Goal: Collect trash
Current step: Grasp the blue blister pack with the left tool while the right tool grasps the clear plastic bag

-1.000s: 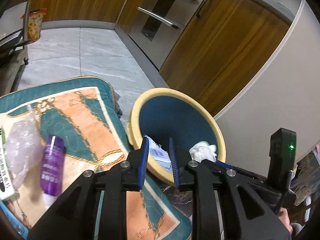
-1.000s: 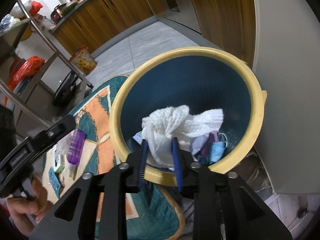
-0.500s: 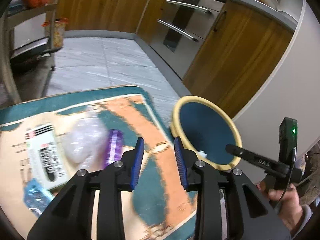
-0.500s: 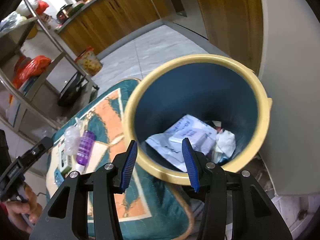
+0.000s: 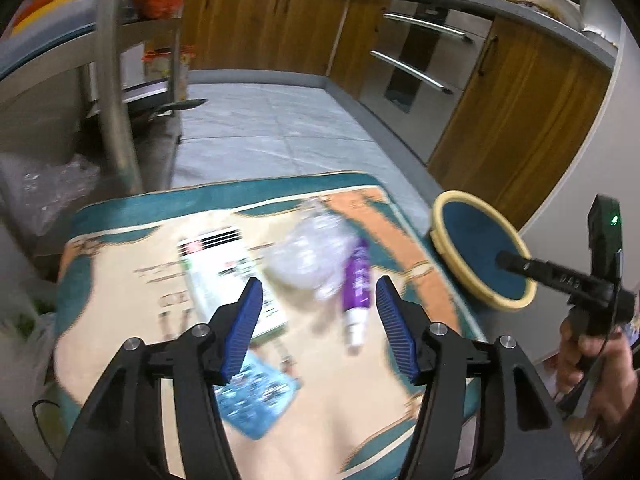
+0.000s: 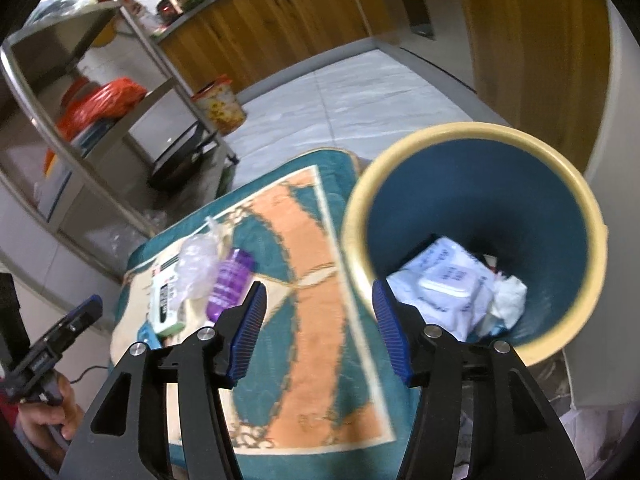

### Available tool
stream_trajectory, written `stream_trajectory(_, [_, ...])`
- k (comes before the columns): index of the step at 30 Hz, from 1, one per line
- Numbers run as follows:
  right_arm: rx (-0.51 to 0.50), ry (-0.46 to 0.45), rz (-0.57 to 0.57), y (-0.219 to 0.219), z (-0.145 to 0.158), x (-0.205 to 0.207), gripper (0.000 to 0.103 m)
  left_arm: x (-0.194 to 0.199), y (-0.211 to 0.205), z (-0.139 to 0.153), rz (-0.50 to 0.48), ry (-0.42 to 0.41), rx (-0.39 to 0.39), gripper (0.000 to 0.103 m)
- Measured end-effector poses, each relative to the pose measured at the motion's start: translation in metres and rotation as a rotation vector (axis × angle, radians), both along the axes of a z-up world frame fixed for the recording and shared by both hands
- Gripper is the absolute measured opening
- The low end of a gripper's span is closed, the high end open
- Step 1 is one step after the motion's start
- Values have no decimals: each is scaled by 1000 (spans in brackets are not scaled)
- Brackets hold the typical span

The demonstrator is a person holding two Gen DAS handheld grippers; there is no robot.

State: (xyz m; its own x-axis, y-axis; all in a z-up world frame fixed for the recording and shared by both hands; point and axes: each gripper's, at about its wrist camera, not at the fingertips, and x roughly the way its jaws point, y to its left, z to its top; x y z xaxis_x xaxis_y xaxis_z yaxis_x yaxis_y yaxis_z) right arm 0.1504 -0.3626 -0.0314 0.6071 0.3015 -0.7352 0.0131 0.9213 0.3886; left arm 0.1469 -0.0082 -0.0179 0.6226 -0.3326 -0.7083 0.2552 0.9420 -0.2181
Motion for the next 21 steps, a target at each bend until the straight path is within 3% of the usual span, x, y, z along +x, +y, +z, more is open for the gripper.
stream_trajectory(6, [-12, -11, 60, 34, 6, 5, 57, -7, 37, -15, 77, 37, 14, 61])
stream_trajectory(9, [-19, -13, 86, 49, 7, 8, 57, -9, 48, -25, 108, 63, 22, 68])
stream_trajectory(13, [-31, -14, 117, 68, 8, 11, 57, -10, 58, -43, 182, 128, 1, 75])
stream_trajectory(17, [-44, -10, 145, 82, 6, 14, 57, -9, 60, -68, 268, 246, -75, 77])
stream_trajectory(21, [-54, -5, 158, 85, 2, 15, 57, -7, 48, -81, 321, 301, -73, 80])
